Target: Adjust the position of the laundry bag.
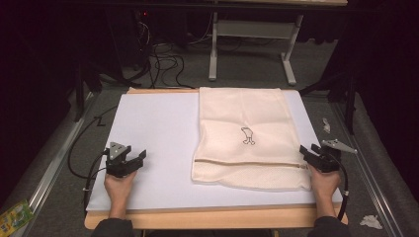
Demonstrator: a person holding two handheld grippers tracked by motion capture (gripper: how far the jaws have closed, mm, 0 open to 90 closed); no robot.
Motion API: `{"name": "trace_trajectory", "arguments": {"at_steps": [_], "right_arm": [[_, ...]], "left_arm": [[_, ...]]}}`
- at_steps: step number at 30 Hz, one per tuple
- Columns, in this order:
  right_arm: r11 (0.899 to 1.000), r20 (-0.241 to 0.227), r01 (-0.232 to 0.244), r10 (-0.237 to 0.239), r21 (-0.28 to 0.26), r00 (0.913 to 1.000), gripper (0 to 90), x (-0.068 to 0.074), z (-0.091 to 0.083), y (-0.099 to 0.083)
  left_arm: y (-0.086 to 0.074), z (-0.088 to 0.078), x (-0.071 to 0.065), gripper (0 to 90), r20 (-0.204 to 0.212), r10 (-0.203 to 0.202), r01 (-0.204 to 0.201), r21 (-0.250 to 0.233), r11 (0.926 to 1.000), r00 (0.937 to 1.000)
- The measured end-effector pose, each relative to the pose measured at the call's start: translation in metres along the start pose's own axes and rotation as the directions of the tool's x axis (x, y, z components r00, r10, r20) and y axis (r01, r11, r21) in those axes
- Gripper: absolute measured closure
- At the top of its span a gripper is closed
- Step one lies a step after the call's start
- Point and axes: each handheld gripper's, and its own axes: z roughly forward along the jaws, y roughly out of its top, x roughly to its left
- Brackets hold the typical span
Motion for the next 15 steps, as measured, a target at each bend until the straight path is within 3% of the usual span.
{"name": "trace_trajectory", "arguments": {"at_steps": [2,10,15], "right_arm": [[1.0,0.001,-0.001,0.001,0.001,1.0,48.7,0.0,0.0001,0.0001],[1.0,-0.004,0.006,-0.006,0.005,1.0,50.4,-0.0006,0.0008,0.0005],[1.0,-0.022,-0.021,0.021,0.01,0.9995,50.1,-0.0032,0.0006,0.0012]], "left_arm": [[-0.0003,-0.0006,-0.0005,43.6,0.002,0.002,-0.002,-0.009,1.0,1.0],[0.0001,-0.0007,0.0003,41.2,0.007,0.0,0.0,-0.009,1.0,1.0],[0.0013,0.0008,0.0027,40.4,0.022,-0.016,0.016,0.008,0.9998,0.9996]]}}
